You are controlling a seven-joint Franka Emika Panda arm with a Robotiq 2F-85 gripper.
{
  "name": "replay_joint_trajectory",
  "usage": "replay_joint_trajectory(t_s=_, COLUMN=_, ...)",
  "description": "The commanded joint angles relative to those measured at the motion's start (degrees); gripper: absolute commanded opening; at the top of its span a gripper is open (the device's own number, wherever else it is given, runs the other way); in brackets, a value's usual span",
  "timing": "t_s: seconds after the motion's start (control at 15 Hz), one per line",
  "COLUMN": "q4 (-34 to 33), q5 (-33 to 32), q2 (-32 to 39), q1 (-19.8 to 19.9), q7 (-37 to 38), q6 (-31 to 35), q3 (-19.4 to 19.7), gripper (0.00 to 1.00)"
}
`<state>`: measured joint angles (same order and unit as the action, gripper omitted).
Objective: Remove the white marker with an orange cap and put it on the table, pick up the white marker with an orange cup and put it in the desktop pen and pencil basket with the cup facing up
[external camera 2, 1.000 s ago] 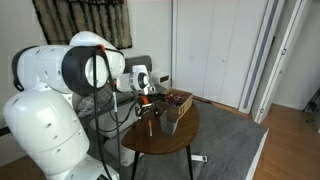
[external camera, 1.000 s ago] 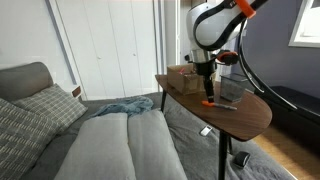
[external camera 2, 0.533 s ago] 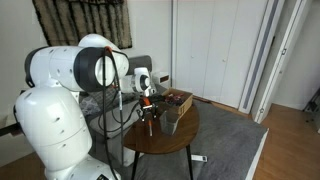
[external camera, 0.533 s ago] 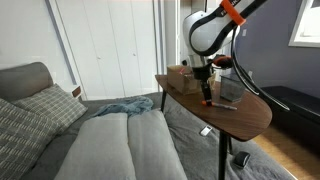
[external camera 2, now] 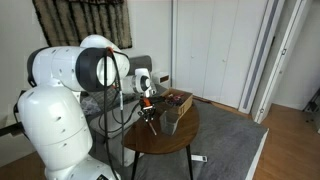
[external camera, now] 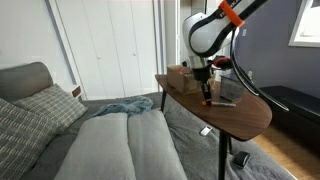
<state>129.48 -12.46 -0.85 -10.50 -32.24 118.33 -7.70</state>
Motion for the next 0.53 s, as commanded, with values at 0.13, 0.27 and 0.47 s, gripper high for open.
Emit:
replay_joint_trajectory(t_s=0.13, q4=-0.7, q5=0.5, q2=-1.9, q1=0.6, q7=-0.6, q6=-1.6, q3=-0.4, gripper=0.04)
replay_joint_trajectory(t_s=0.27, q4=-0.2, q5=0.7, q2=-5.2, q1=0.5, q7=0.0, q6=-2.0, q3=-0.5, gripper=0.04)
replay_joint_trajectory(t_s=0.47, q4=0.1, q5=2.0, q2=-10.5, q1=0.0, q7=0.1, q6=-2.5, q3=-0.4, gripper=0.04)
